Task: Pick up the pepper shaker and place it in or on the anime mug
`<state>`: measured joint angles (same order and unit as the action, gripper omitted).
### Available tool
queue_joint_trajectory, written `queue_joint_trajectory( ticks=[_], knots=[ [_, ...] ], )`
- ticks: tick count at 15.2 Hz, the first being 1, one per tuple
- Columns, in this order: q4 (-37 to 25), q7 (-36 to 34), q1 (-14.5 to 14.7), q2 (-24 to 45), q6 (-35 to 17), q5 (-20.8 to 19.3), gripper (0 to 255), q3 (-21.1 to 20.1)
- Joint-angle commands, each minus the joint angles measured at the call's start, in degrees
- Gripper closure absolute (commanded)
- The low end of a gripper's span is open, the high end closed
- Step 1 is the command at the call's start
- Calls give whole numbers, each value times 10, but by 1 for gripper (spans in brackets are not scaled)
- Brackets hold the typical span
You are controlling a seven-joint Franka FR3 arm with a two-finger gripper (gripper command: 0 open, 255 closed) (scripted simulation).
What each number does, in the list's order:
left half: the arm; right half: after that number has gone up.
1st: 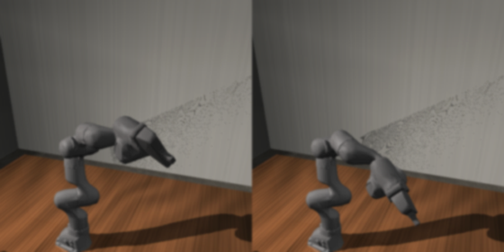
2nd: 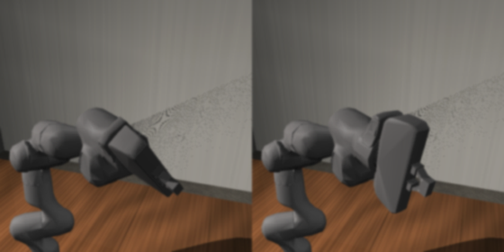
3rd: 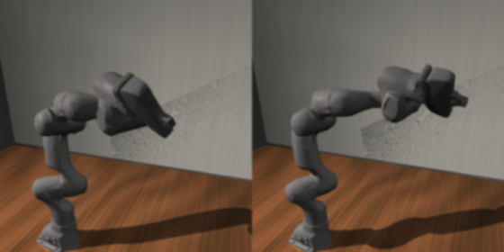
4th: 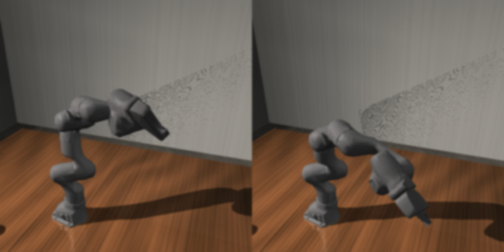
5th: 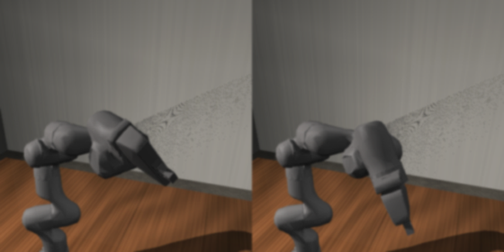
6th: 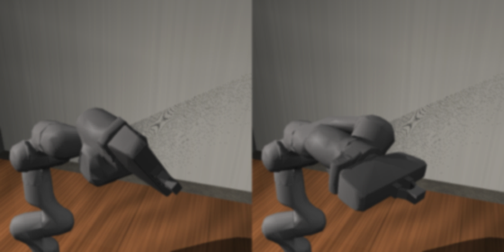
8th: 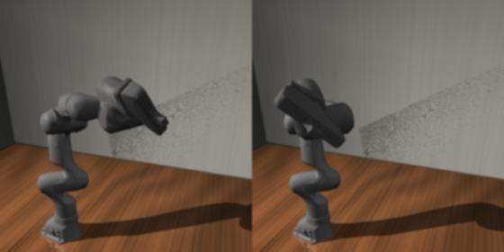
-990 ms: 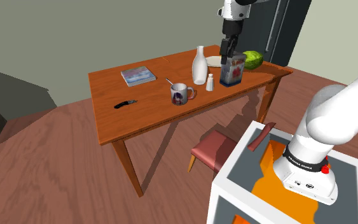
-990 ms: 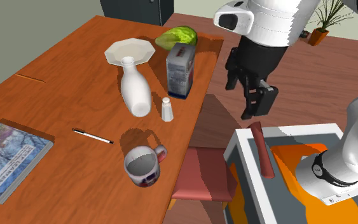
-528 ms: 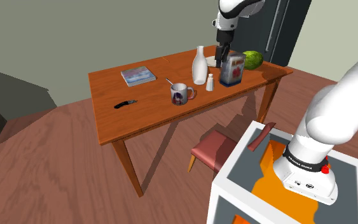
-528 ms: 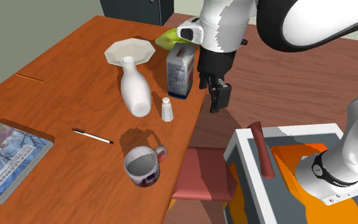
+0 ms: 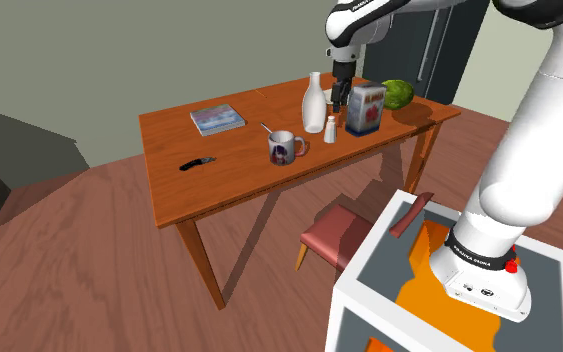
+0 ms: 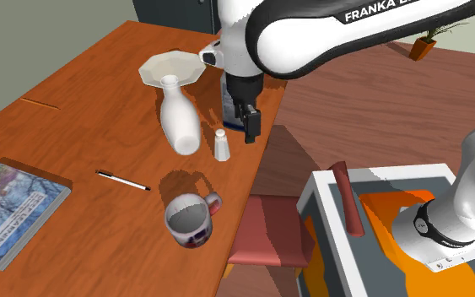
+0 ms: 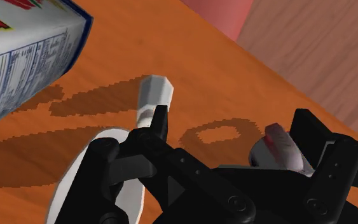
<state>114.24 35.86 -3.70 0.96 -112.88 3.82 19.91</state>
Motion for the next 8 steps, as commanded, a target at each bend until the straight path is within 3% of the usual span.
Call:
queue_joint_trajectory(
  ticks=[1,7,8],
  knots=[
    [-36,29,-8,48,-2,20,0,7],
    [-158,97,-47,190,7,76,0,8],
    [-153,98,-48,192,0,77,0,7]
  ],
)
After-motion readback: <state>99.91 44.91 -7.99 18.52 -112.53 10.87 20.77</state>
